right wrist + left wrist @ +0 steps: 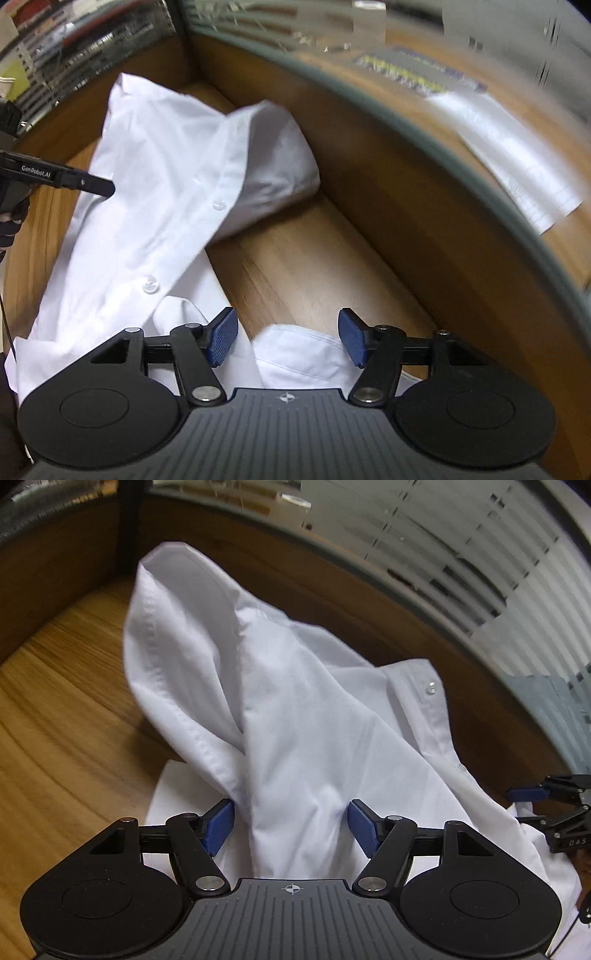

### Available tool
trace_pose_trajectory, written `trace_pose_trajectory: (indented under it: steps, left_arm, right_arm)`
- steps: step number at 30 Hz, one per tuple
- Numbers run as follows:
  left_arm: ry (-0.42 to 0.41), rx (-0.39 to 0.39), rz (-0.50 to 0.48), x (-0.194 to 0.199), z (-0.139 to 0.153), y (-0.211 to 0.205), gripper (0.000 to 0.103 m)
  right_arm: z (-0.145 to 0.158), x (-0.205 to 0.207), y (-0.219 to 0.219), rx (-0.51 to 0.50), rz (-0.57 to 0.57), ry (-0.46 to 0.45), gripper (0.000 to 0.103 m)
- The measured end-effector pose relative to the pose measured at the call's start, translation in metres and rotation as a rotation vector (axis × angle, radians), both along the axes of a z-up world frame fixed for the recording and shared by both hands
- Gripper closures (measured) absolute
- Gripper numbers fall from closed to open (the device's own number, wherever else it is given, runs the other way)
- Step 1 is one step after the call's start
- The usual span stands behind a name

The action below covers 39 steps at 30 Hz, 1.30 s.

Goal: Fold clothes
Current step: 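Grasp the shirt sleeve with the left tool while the right tool grasps the hem and lifts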

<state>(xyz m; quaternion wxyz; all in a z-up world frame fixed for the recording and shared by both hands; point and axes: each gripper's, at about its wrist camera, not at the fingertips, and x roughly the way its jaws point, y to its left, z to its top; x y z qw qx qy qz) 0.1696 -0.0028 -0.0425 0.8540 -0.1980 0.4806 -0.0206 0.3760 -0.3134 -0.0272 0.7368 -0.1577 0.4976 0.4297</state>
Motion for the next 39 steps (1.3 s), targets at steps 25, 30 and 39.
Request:
trace_pose_trajectory:
  steps: [25,30,39]
  left_arm:
    - [0.012,-0.083,-0.045,-0.030,0.022,-0.006,0.098]
    - [0.019,-0.030,-0.077,-0.036,0.039,0.002,0.099]
    - [0.071,0.045,-0.048,-0.031,0.040,0.015,0.099]
  right_arm:
    - [0.017,-0.077,-0.067,0.079,-0.443,0.072,0.098]
    - [0.088,-0.112,-0.125,0.208,-0.768,-0.123,0.099]
    - [0.192,-0.180,-0.211,0.188,-1.146,-0.495,0.100]
